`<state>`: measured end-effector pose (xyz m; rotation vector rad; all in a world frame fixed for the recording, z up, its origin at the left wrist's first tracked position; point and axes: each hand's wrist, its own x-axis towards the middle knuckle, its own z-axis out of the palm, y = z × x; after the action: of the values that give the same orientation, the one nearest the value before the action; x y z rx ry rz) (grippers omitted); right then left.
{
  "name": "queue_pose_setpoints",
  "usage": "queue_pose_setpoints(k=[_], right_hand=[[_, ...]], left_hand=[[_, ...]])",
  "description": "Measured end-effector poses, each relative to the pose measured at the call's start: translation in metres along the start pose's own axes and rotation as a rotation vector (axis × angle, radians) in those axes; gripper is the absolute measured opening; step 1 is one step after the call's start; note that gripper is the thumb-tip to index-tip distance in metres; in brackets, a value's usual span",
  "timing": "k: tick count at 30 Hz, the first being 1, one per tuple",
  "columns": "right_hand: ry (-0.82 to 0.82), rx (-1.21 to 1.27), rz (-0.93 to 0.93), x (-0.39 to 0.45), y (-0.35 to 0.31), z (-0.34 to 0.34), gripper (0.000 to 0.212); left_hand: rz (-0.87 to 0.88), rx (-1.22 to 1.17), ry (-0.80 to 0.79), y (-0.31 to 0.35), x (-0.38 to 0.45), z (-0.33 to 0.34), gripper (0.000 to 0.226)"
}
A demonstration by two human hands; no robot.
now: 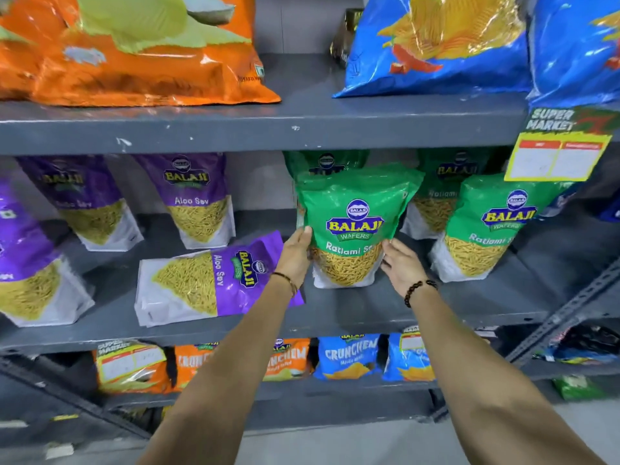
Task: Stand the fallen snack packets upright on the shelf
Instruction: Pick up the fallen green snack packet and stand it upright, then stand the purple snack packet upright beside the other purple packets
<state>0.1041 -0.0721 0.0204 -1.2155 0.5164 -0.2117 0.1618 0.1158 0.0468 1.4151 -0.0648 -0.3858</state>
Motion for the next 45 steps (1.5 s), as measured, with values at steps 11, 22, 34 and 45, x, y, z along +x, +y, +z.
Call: queue_pose_setpoints(k=[11,22,34,45], right_hand=[[0.344,0.106,0.116,-0.024,0.029,0.008,0.038],[0.328,0.233,0.269,-0.101,0.086,0.135,0.039],[-0.050,0.005,0.527,-0.144,0.119,0.242,0.040],[0.016,0.056,0.388,-0.149,0.122,0.232,0.034]], left_hand=[[0.078,0.311,0.063,0.004,0.024,-0.084,0.053],[-0.173,1.385,-0.020,0.037,0.030,-0.257,0.069],[-0.268,0.849,-0.101,0.023,-0.003,-0.281,0.053],[-0.417,0.224,-0.213,-0.004,-0.037,-0.287,0.045]])
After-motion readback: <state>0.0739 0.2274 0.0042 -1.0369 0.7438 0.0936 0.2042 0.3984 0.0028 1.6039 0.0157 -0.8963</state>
